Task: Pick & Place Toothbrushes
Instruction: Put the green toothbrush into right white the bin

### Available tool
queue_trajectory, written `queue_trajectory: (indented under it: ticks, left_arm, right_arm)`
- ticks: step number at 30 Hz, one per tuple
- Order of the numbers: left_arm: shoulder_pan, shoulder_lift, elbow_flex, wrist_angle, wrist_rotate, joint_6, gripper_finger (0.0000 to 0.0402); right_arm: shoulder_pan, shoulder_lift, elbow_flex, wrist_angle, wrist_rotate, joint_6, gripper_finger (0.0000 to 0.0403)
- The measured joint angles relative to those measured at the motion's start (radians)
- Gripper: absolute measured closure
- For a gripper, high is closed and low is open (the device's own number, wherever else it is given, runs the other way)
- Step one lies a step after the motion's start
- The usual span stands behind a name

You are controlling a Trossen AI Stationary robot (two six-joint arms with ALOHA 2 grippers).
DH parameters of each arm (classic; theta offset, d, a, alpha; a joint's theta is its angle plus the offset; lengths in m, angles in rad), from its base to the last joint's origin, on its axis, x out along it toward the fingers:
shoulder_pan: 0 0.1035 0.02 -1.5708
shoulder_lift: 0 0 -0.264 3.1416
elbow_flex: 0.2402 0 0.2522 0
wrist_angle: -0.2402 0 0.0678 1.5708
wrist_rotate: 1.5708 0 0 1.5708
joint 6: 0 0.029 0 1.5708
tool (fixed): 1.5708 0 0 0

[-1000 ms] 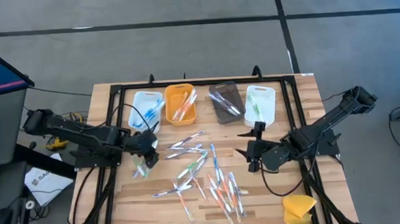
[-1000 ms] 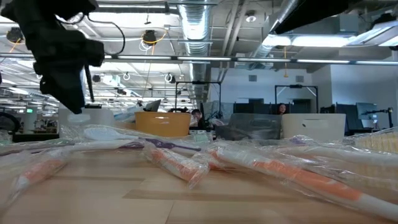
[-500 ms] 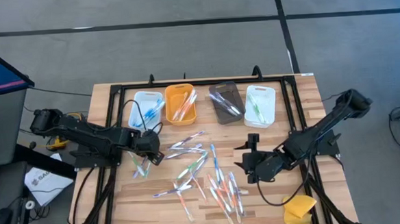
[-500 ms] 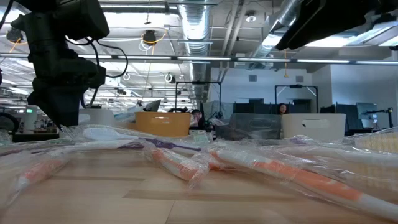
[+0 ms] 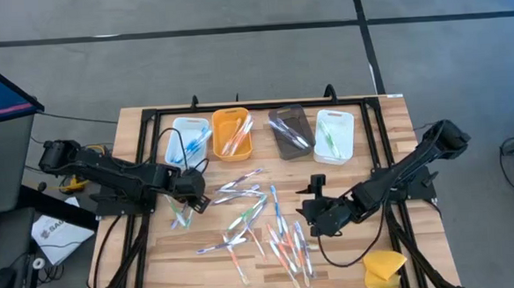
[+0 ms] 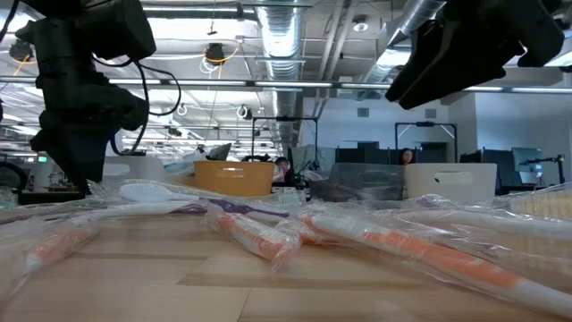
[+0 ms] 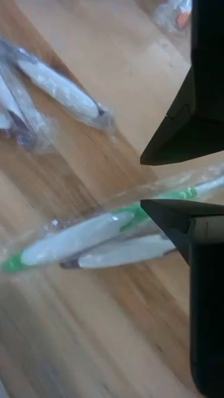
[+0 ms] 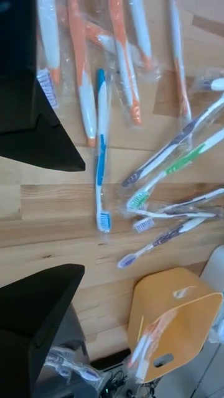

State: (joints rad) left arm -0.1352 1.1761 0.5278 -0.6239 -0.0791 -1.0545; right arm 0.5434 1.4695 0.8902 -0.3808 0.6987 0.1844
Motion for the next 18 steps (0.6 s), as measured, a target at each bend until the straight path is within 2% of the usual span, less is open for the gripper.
queue_trajectory:
  ticks: [18]
  left_arm:
    - [0.0,-0.004,0.0,-0.033,-0.023,0.021,0.0309]
  right_arm:
    - [-0.001,0.008,0.0,0.025,-0.022,0.0,0.015]
